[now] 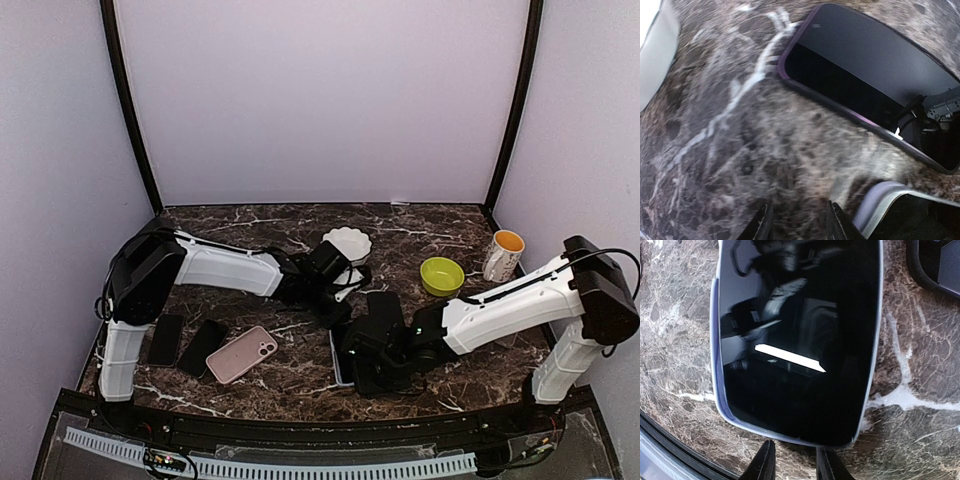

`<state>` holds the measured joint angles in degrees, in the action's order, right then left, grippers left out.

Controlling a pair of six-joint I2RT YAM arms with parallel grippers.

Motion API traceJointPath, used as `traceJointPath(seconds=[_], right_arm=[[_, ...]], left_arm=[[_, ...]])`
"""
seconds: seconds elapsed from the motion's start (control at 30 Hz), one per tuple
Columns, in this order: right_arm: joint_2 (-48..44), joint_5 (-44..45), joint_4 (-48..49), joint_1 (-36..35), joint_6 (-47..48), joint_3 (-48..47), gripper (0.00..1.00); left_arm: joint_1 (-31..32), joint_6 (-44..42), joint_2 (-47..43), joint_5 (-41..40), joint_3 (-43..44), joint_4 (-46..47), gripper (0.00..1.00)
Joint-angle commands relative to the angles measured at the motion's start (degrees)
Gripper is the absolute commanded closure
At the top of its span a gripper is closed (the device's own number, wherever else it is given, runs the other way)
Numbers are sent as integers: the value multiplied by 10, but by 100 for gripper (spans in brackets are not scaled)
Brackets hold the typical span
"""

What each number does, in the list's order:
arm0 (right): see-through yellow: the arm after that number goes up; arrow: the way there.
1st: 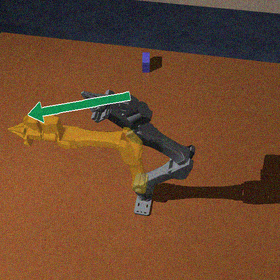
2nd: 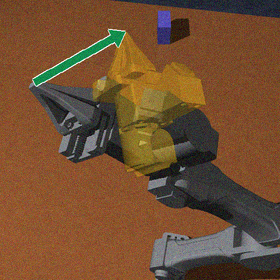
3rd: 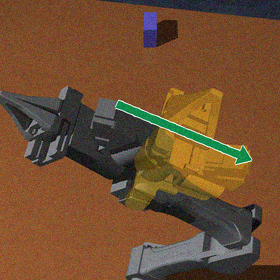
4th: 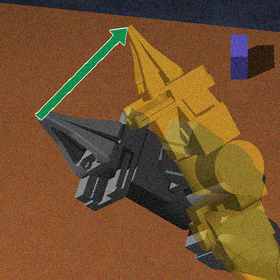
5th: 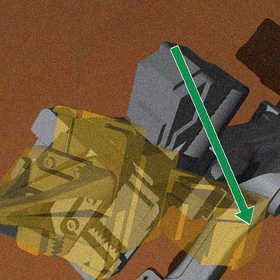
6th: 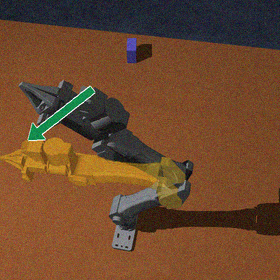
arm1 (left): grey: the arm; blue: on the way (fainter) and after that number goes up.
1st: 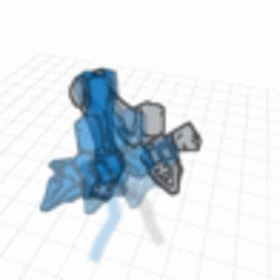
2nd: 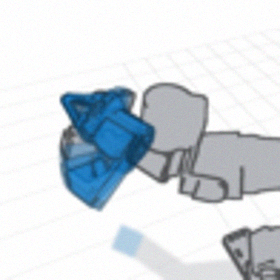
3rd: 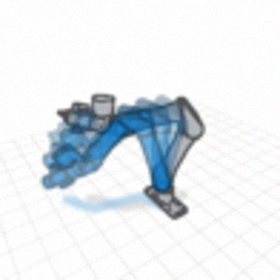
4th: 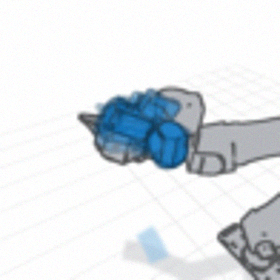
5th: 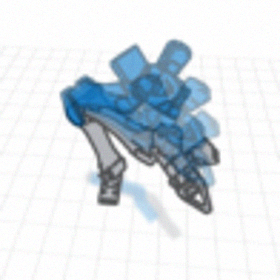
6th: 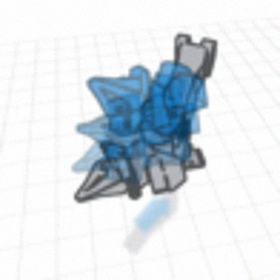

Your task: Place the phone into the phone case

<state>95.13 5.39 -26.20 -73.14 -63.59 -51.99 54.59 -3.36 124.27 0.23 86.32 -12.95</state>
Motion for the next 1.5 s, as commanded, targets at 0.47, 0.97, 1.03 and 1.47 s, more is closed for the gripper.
traceJointPath(seconds=[0.47,0.97,1.03,1.47], right_arm=[[-18,-9,12,10,43,-5,62],[-109,-79,-11,157,165,13,53],[-94,-69,7,163,171,12,53],[-33,-108,82,132,135,52,74]], left_arm=[[-8,-44,-49,-30,-24,-47,53],[-14,29,-201,-15,-105,-95,42],[-5,32,-214,4,-139,-98,49],[74,10,-178,98,-211,-85,66]])
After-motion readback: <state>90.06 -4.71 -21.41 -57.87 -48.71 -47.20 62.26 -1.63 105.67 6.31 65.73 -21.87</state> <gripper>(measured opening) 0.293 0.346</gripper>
